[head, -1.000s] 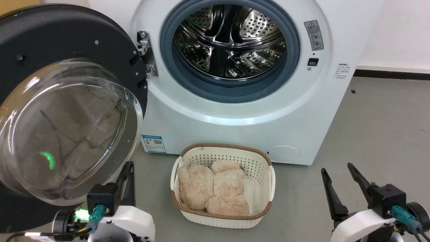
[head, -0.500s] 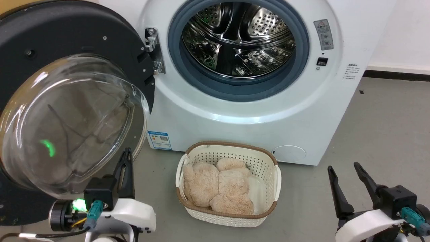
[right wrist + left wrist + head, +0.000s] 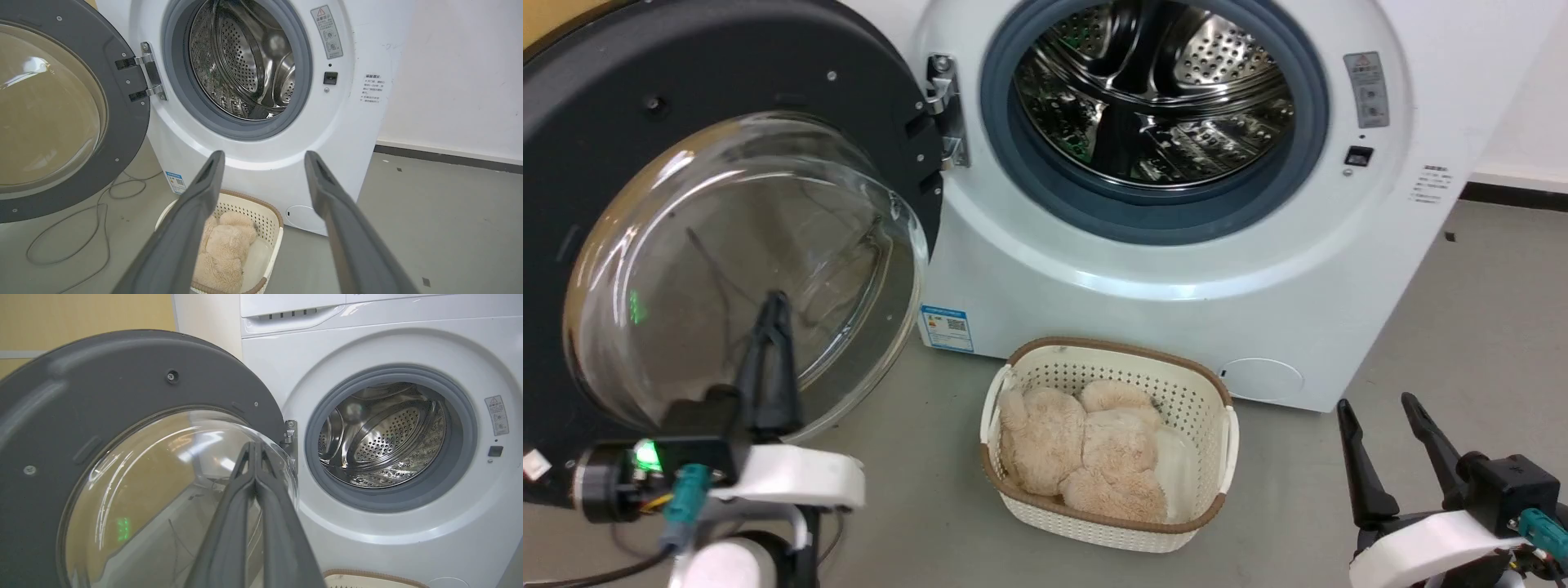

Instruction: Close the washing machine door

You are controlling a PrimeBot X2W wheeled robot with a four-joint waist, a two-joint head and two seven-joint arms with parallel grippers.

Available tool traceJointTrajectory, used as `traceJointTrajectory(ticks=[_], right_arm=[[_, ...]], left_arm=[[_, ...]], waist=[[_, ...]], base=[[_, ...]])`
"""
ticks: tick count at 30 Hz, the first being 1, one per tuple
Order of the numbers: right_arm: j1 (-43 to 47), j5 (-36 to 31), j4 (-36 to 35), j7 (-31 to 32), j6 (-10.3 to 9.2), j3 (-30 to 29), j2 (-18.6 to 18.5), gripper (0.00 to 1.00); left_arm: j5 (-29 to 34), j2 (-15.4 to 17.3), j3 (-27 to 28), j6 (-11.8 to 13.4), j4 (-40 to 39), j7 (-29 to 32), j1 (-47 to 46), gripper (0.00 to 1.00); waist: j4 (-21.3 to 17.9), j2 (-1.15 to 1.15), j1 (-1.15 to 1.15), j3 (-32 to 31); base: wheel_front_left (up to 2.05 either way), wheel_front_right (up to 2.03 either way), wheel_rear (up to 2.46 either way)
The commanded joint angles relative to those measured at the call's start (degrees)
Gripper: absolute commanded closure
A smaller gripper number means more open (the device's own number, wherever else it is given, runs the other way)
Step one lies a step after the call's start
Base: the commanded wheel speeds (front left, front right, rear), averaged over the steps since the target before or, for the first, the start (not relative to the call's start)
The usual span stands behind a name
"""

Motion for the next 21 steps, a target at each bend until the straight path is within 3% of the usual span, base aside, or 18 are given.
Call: traceJointTrajectory(ticks=[1,9,21], right_arm=[[-0.2,0.8,0.3,-0.6,0.03,-0.3,0.1,0.00],[-0.5,1.7,0.8,-1.6,0.03,-1.5,0.1,0.00],[-1.3,2.5,1.4,-3.1,0.03,-3.3,0.1,0.00]], left_arm=[[-0.6,0.6,0.6,0.4,-0.9,-0.5,-1.3,1.00],[-3.8,1.9,7.0,-0.6,-3.2,-1.4,-4.8,1.00],[-9.7,4.9,16.3,-5.8,1.1,-3.0,-12.4,1.00]], waist=[[0.6,0.00,-0.01,0.1],[3.1,0.00,-0.01,0.9],[8.0,0.00,-0.01,3.2]], base=[[0.00,0.00,0.00],[0.00,0.00,0.00],[0.00,0.00,0.00]])
